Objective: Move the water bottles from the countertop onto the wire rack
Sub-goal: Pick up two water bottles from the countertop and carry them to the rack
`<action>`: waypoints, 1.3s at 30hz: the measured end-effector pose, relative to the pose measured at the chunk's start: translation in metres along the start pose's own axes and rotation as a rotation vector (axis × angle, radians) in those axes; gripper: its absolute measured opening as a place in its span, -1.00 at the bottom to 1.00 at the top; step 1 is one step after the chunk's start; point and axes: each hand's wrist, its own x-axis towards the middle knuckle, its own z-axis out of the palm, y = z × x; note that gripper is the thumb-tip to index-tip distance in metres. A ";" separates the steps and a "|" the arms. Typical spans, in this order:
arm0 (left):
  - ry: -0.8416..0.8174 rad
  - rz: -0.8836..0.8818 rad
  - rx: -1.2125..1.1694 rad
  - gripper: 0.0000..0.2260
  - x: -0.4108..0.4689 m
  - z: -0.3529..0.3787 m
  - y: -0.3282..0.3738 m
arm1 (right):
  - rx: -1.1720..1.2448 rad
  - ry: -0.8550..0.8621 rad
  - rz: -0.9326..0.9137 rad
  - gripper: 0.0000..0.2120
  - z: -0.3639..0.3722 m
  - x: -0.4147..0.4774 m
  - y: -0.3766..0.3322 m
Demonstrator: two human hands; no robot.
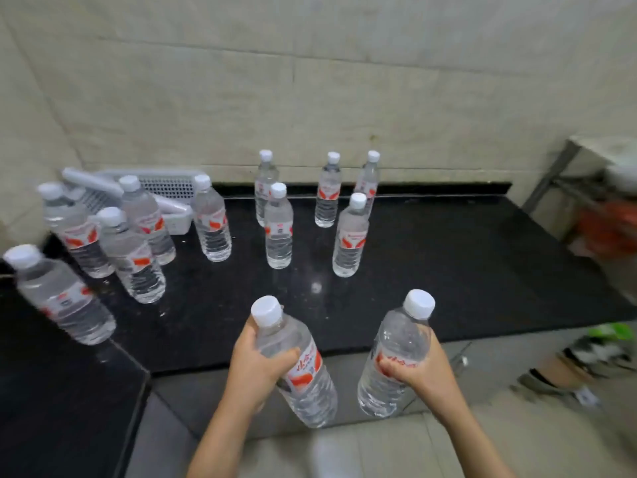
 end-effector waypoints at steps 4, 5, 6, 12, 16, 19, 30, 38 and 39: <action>-0.093 0.002 0.016 -0.55 0.009 0.095 -0.017 | 0.031 0.106 0.029 -0.51 -0.087 0.004 0.031; -0.124 -0.004 0.021 -0.55 0.010 0.119 -0.022 | 0.038 0.124 0.039 -0.53 -0.109 0.004 0.038; -0.156 -0.011 0.025 -0.55 0.011 0.143 -0.026 | 0.040 0.145 0.046 -0.54 -0.129 0.004 0.045; -0.369 -0.086 0.081 -0.60 0.011 0.270 -0.046 | 0.059 0.362 0.139 -0.53 -0.237 -0.012 0.081; -0.509 -0.133 0.101 -0.59 0.019 0.342 -0.055 | 0.077 0.491 0.192 -0.48 -0.292 -0.019 0.094; -0.619 -0.141 0.114 -0.60 0.028 0.393 -0.059 | 0.079 0.570 0.214 -0.45 -0.327 -0.016 0.099; -0.820 -0.183 0.076 -0.66 0.101 0.583 -0.059 | -0.010 0.816 0.241 -0.47 -0.461 0.053 0.101; -0.993 -0.121 0.130 -0.63 0.123 0.695 -0.065 | -0.032 0.972 0.331 -0.45 -0.528 0.066 0.122; -1.014 -0.117 0.133 -0.64 0.122 0.706 -0.066 | -0.029 0.993 0.339 -0.47 -0.536 0.065 0.124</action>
